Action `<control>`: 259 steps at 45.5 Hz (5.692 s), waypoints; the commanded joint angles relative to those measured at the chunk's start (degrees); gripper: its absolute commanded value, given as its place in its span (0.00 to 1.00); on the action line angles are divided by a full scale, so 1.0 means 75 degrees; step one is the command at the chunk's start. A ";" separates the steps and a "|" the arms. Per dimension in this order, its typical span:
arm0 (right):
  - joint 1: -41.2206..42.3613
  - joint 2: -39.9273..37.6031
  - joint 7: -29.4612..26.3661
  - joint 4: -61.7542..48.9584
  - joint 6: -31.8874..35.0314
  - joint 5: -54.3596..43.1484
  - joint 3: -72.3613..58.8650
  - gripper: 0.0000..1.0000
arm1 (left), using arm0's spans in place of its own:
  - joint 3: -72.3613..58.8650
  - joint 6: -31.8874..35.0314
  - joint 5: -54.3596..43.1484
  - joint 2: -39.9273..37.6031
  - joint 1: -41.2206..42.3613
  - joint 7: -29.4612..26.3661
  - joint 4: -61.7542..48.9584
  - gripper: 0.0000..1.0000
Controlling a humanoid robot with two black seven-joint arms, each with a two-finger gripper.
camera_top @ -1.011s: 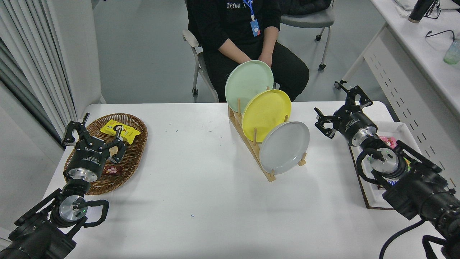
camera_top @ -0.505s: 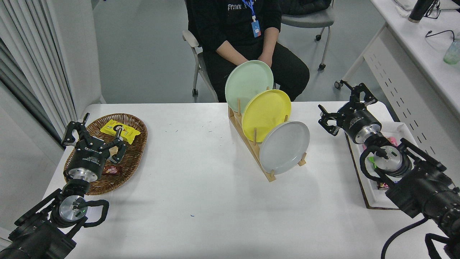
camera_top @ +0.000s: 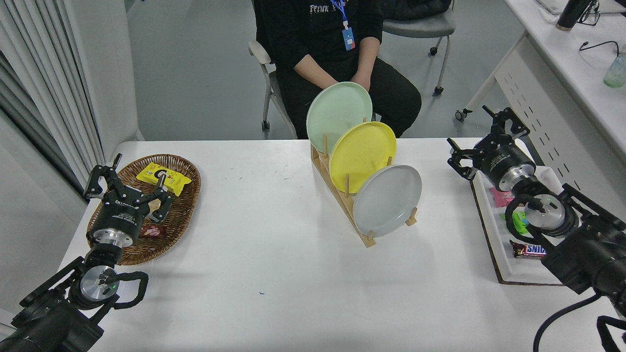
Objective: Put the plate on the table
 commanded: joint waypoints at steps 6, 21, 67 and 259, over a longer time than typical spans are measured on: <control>0.0253 -0.0633 0.0000 0.0927 -0.0065 0.1208 -0.1706 1.00 | 0.0000 0.0002 -0.0001 -0.0010 0.0009 -0.0008 0.0000 0.98; 0.0136 -0.1442 -0.0012 0.2263 -0.0077 0.1630 -0.2820 1.00 | 0.0000 -0.0010 -0.0001 0.0002 -0.0002 0.0004 0.0000 0.98; 0.0218 -0.0692 -0.0024 0.2767 -0.1318 0.2146 -0.3430 0.97 | 0.0000 -0.0010 -0.0001 0.0002 -0.0002 0.0004 0.0000 0.98; 0.0734 -0.0188 -0.0047 0.3670 -0.3792 0.1068 -0.3347 0.32 | 0.0000 0.0002 -0.0001 0.0002 -0.0002 -0.0008 0.0000 0.98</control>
